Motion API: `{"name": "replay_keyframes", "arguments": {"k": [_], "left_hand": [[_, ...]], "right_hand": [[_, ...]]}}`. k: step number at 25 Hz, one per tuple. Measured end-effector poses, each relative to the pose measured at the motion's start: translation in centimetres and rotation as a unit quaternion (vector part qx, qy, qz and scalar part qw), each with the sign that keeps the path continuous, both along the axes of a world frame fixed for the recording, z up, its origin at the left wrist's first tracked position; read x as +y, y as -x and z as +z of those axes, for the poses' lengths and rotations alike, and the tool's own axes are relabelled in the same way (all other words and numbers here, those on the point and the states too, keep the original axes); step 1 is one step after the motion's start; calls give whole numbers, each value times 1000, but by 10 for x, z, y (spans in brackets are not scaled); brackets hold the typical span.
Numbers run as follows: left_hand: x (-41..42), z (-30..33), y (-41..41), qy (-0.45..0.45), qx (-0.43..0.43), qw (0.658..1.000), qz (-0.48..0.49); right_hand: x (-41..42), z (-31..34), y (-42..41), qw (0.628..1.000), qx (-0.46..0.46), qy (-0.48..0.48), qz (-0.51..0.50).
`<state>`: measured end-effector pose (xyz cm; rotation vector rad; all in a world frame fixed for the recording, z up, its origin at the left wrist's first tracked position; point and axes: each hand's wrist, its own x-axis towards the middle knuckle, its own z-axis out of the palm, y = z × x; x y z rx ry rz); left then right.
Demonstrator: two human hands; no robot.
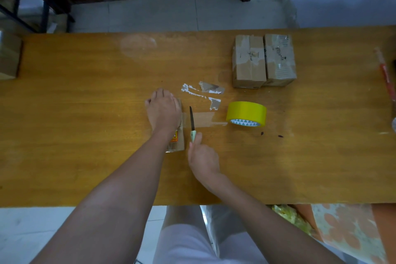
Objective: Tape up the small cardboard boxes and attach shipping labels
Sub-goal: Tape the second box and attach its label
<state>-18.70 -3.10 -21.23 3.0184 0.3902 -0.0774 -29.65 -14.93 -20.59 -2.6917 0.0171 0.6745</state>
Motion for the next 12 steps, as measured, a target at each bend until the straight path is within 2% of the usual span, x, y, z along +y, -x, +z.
{"name": "replay_keyframes", "arguments": {"k": [9, 12], "left_hand": [[1, 0, 1, 20, -20, 1000, 3], [1, 1, 1, 22, -28, 999, 3]], "right_hand": [[3, -1, 4, 999, 22, -20, -21], [2, -1, 4, 999, 31, -18, 17]]}}
